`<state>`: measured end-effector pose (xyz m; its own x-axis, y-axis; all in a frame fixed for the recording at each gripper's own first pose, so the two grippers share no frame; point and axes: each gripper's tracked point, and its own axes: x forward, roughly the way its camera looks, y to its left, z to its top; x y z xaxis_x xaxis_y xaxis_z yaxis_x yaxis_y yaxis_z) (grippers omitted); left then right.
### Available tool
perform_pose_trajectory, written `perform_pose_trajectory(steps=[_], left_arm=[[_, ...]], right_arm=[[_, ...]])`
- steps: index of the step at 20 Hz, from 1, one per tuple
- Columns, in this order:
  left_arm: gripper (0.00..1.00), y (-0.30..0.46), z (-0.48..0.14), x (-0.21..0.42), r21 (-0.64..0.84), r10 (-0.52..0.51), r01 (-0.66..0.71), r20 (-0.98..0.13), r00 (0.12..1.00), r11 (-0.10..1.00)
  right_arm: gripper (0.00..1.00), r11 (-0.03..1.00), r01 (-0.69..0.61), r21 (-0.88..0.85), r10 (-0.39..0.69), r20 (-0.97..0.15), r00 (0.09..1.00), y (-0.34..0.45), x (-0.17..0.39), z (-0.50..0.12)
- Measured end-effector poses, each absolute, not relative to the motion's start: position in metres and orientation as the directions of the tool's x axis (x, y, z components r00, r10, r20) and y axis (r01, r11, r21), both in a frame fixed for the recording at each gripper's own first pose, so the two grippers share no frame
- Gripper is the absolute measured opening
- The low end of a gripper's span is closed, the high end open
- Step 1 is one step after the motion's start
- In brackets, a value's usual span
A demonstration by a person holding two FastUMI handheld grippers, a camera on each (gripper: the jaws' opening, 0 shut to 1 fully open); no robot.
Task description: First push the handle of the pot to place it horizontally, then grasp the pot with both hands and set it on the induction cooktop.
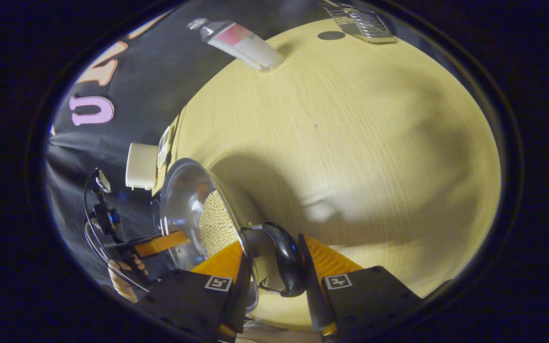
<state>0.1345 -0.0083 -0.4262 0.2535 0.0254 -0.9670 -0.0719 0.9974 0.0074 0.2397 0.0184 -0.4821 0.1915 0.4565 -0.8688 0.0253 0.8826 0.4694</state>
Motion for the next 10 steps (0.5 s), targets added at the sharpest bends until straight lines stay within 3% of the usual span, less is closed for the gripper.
perform_pose_trajectory(steps=[1, 9, 10], left_arm=[[0.65, -0.009, -0.427, 0.133, 0.005, 0.024, -0.077, -0.968, 0.25, 0.997], [0.63, -0.032, -0.416, 0.129, 0.008, 0.012, -0.018, -0.966, 0.259, 1.0], [0.63, -0.033, -0.414, 0.128, 0.006, 0.009, -0.014, -0.965, 0.262, 1.0]], right_arm=[[0.43, 0.884, 0.017, 0.467, 0.455, -0.869, 0.194, 0.018, 0.24, -0.484], [0.44, 0.905, 0.013, 0.426, 0.412, -0.884, 0.22, -0.006, 0.233, -0.475], [0.55, 0.905, 0.015, 0.425, 0.411, -0.883, 0.226, -0.007, 0.232, -0.473]])
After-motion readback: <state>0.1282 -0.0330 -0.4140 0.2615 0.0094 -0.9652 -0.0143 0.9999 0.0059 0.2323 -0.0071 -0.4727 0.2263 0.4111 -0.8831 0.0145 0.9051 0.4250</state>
